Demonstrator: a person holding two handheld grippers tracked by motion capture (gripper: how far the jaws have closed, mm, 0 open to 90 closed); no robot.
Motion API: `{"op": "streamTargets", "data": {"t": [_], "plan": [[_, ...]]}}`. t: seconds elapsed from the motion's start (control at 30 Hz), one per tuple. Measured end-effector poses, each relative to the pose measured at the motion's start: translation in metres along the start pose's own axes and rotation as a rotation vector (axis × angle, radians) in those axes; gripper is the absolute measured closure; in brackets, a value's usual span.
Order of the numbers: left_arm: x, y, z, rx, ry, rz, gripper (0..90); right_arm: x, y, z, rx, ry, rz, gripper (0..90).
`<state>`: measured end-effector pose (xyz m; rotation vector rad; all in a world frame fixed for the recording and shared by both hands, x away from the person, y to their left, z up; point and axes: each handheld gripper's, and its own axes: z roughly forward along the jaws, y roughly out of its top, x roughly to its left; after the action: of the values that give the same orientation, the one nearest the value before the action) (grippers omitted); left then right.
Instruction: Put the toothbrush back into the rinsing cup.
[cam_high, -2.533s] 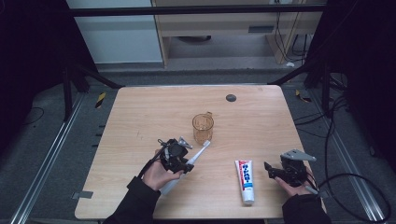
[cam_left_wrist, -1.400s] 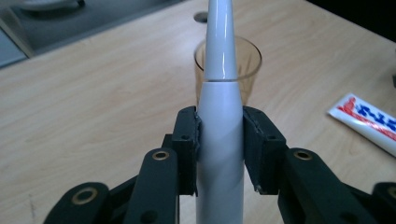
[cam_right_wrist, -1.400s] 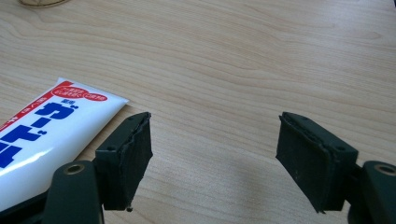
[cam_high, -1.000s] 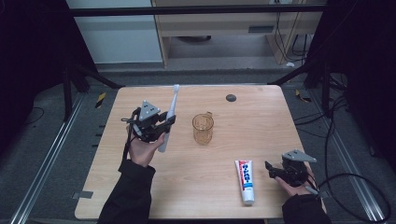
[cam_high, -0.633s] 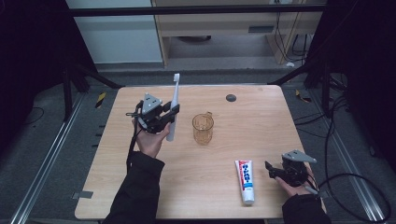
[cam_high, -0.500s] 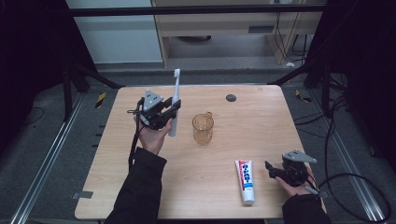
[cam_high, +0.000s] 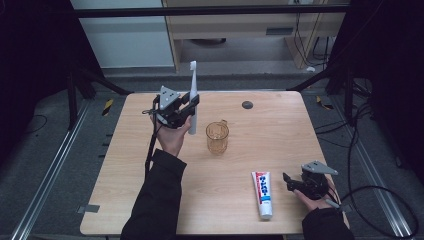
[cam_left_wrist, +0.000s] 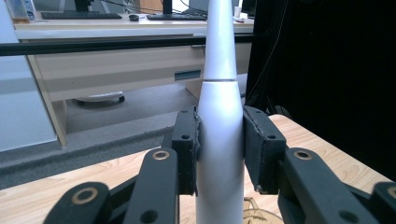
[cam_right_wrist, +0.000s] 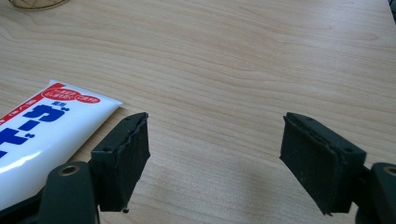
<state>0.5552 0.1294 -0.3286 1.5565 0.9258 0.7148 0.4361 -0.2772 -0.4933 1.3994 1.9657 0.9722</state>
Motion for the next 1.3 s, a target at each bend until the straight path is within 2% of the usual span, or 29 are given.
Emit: {"op": "streamTargets", "data": {"t": [0.63, 1.0, 1.3], "plan": [[-0.013, -0.006, 0.032, -0.034, -0.021, -0.018, 67.0, 0.000, -0.001, 0.000, -0.013, -0.017, -0.018, 23.9], [-0.025, -0.007, 0.046, -0.024, -0.044, -0.005, 67.0, 0.000, -0.002, 0.001, -0.020, -0.027, -0.036, 24.5], [-0.026, -0.017, 0.056, -0.012, -0.054, -0.008, 67.0, 0.000, -0.003, 0.002, -0.017, -0.030, -0.045, 24.7]]}}
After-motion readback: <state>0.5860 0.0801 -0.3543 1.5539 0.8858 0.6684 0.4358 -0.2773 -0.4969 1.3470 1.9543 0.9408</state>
